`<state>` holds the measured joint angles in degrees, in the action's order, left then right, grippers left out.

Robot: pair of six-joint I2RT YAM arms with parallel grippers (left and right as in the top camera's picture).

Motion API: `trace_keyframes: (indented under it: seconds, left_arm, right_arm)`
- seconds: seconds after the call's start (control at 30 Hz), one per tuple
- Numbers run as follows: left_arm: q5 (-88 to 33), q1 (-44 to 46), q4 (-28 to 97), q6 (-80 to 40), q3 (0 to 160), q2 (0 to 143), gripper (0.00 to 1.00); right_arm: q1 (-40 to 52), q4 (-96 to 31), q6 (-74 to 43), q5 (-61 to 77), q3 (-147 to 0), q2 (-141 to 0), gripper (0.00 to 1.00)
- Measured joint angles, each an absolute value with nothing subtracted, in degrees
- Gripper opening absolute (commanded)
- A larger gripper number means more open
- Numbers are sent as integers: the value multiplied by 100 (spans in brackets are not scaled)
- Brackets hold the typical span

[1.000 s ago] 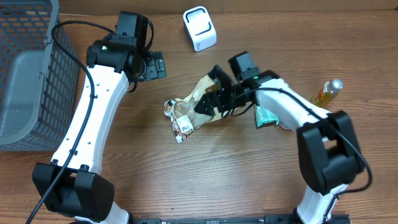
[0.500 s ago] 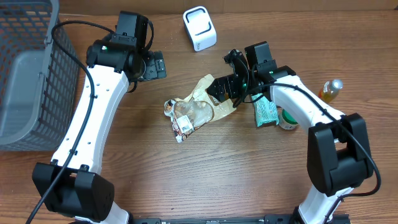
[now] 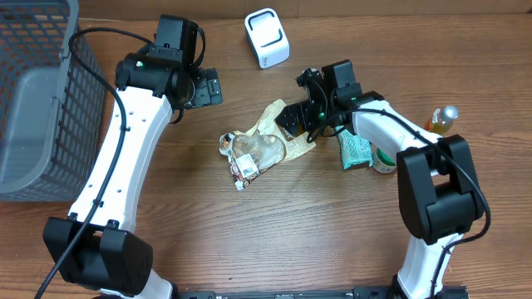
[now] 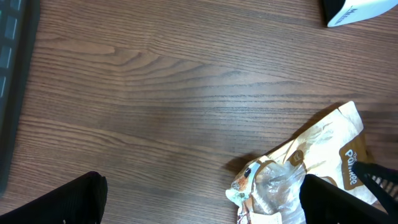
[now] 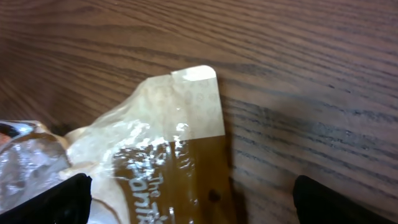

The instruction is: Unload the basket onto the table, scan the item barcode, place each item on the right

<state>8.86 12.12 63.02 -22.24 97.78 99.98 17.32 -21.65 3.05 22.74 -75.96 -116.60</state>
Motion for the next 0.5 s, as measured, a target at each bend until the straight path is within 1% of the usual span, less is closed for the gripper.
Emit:
trace_keyframes:
  seconds: [0.27,0.5]
  left_arm:
    - [886,1212,6302,-2224,9778,9998,100]
    - [886,1212,6302,-2224,9778,9998,100]
  right_arm:
    - [1728,-2292,329,2316,-7616,-11872,100]
    - [1728,-3028,353,3028,-7728,-11872,98]
